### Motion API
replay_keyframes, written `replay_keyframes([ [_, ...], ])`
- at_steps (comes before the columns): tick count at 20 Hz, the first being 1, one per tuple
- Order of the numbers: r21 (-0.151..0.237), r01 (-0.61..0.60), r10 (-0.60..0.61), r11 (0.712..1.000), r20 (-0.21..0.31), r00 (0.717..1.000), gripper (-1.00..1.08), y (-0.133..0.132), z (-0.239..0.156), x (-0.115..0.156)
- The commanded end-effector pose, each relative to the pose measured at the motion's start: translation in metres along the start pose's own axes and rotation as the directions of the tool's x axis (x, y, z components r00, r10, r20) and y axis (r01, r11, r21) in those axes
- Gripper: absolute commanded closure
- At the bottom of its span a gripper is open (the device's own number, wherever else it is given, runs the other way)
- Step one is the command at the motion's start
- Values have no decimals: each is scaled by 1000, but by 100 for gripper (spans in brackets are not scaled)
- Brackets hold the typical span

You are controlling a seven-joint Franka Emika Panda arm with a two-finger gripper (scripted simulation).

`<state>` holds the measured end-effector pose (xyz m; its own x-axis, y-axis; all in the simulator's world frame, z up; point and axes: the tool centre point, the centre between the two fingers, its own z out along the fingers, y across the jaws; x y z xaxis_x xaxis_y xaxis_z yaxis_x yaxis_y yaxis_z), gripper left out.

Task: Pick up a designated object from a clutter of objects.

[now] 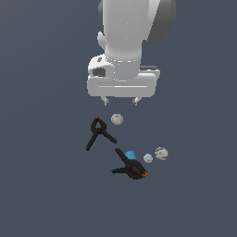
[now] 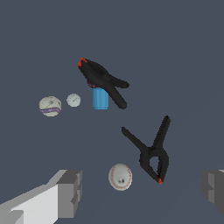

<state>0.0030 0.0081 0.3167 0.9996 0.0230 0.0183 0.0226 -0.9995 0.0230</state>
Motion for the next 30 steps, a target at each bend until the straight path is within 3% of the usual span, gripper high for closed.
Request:
replay_keyframes([
  [1,0,0,0,1000,0,1000,-20,0,0,0],
  [17,1,-31,31,1000,3,1000,-20,15,16,5],
  [30,-29,-146,144,989,-56,988,-20,58,93,24],
])
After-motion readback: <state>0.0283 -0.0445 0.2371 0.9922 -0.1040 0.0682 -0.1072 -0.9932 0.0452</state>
